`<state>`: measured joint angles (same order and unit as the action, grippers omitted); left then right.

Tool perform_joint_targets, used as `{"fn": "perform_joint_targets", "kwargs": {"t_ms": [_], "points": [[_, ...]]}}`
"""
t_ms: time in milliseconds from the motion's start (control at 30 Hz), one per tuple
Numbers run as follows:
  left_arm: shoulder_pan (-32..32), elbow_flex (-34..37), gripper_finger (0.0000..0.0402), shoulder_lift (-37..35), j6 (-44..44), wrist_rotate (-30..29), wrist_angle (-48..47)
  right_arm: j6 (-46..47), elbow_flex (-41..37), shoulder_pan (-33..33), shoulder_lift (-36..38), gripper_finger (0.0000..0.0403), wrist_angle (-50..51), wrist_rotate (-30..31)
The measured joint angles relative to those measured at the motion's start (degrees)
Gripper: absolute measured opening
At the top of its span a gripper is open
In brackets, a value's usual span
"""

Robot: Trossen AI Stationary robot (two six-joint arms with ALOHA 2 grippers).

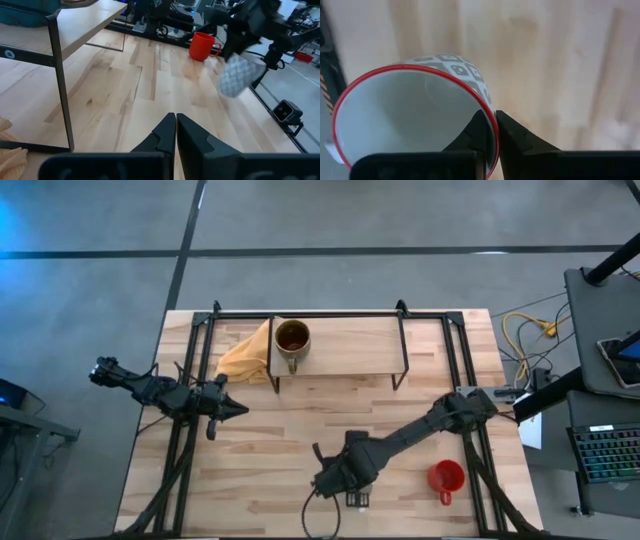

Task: Stack small to large cups/mugs on shelf
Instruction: Put the gray mug on the shelf

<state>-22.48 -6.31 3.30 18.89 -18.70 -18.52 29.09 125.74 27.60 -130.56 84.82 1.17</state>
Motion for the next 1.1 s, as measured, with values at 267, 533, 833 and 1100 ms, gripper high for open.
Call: {"fn": "perform_joint_targets", "kwargs": {"t_ms": [267, 533, 833, 1100], "points": [[0.0, 0.0, 0.0000, 0.0, 0.0, 0.0, 0.0, 0.8, 0.7, -4.6, 4.6, 0.0014, 5.1, 0.5], [0.0, 0.0, 0.0000, 0.0, 0.0, 0.0, 0.0, -1.3, 0.7, -10.4, 9.8, 0.0014, 5.2, 6.0], [0.0, 0.0, 0.0000, 0.0, 0.0, 0.0, 0.0, -7.2, 0.7, -18.5, 15.6, 0.0013, 5.2, 10.5], [0.0, 0.0, 0.0000, 0.0, 0.0, 0.0, 0.0, -11.7, 0.7, -26.3, 19.0, 0.0013, 5.2, 14.1]]}}
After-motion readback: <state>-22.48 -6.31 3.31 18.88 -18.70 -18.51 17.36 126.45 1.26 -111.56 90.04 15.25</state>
